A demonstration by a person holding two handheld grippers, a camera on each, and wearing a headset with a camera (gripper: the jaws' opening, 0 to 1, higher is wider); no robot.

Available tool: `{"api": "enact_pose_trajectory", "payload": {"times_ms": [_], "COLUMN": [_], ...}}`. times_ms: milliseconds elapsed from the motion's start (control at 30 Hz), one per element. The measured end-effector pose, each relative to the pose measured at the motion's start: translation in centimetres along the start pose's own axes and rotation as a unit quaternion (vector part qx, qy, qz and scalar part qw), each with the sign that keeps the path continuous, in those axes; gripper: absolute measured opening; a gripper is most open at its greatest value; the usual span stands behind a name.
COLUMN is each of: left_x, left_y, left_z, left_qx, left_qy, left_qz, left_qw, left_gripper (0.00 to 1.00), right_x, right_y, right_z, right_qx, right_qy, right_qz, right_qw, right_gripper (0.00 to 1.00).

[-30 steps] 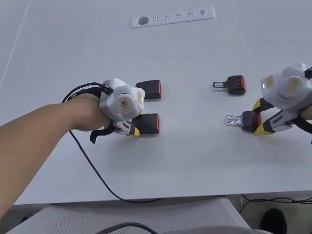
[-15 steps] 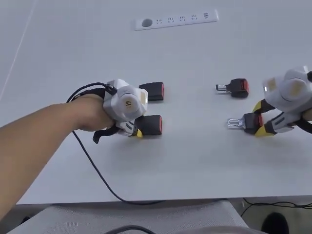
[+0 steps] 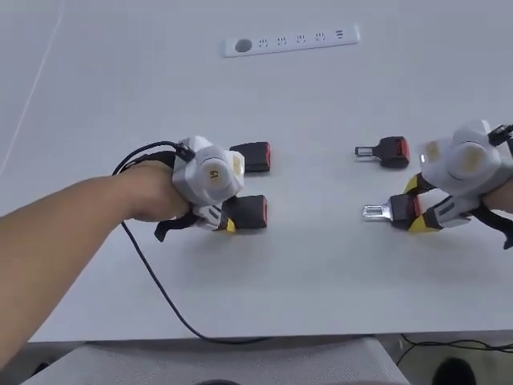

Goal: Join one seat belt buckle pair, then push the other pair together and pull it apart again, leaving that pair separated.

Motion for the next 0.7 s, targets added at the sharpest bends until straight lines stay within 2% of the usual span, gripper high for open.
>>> {"api": "enact_pose_trajectory", "payload": {"times_ms": [400,700], "left_x": [-0.2,-0.3], "left_y": [0.2,0.1], "left_z": [0.2,0.2], "left_qx": [-0.001,-0.002], "left_qy": [0.002,0.006], "left_qz": [0.005,0.008], "left_qw": [1.0,0.9999], "left_gripper": [0.33,0.33], "right_x": [-0.1,-0.2], "right_y": [-1.7,-3.5], "right_z": [1.2,2.6], "right_qx": [0.02,0.039], "right_qy": [0.001,-0.002], "right_qz": [0.005,0.005], "right_qw": [0.9998,0.9992], "right_gripper": [0.36,0.36]}}
Point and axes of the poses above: the centre of the closed fingertips' face, and the gripper's own axes: z roughly forward along the fingers, x roughly to its right, y roughly out of its underside, the point moved 7 cm from there along -z, roughly backward along the fingers, and after that the axes turned 13 degrees about x, right-handed, at the moved point
